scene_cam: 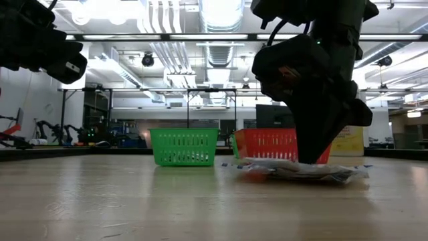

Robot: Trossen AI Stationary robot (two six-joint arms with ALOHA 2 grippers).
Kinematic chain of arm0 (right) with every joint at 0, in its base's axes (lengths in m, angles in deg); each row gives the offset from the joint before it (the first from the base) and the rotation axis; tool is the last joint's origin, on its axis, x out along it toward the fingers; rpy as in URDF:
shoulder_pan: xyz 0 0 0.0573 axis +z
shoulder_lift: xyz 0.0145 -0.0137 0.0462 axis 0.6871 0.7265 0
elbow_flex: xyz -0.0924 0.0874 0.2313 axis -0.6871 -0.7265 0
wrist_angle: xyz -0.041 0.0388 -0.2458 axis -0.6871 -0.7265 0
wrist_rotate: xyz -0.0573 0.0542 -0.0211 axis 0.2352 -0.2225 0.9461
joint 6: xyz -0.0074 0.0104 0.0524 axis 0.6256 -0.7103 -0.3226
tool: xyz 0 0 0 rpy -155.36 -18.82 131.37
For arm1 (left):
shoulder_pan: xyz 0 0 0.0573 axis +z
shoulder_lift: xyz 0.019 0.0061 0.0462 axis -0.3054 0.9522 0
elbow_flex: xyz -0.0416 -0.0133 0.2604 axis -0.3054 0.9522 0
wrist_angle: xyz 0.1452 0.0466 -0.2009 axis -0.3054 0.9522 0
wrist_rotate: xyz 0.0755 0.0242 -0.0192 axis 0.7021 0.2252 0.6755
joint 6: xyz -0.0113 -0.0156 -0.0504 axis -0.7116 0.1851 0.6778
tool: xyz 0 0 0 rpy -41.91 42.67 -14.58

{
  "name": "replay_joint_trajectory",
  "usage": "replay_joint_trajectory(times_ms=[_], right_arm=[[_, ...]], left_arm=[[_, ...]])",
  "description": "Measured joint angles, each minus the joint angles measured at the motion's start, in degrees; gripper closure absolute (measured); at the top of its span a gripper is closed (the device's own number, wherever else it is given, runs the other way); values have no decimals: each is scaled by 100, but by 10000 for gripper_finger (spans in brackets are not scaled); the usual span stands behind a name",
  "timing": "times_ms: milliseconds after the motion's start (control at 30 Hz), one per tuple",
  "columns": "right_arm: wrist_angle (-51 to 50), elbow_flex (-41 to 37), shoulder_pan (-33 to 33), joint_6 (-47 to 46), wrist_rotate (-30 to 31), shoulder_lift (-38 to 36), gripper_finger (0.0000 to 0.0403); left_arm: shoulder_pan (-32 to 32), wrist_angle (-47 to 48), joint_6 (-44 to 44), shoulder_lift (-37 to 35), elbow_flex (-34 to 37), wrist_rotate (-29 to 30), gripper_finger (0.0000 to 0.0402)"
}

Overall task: Pick & Place First Aid Supplies
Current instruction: Put the blue bandage pack into the red bin

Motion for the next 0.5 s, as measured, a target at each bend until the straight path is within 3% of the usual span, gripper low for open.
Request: replay_joint_trajectory(times_ms=[500], right_arm=[[-91, 0, 2, 17, -5, -399, 395]], left_arm=[[0, 0, -2, 0, 0, -5, 287]])
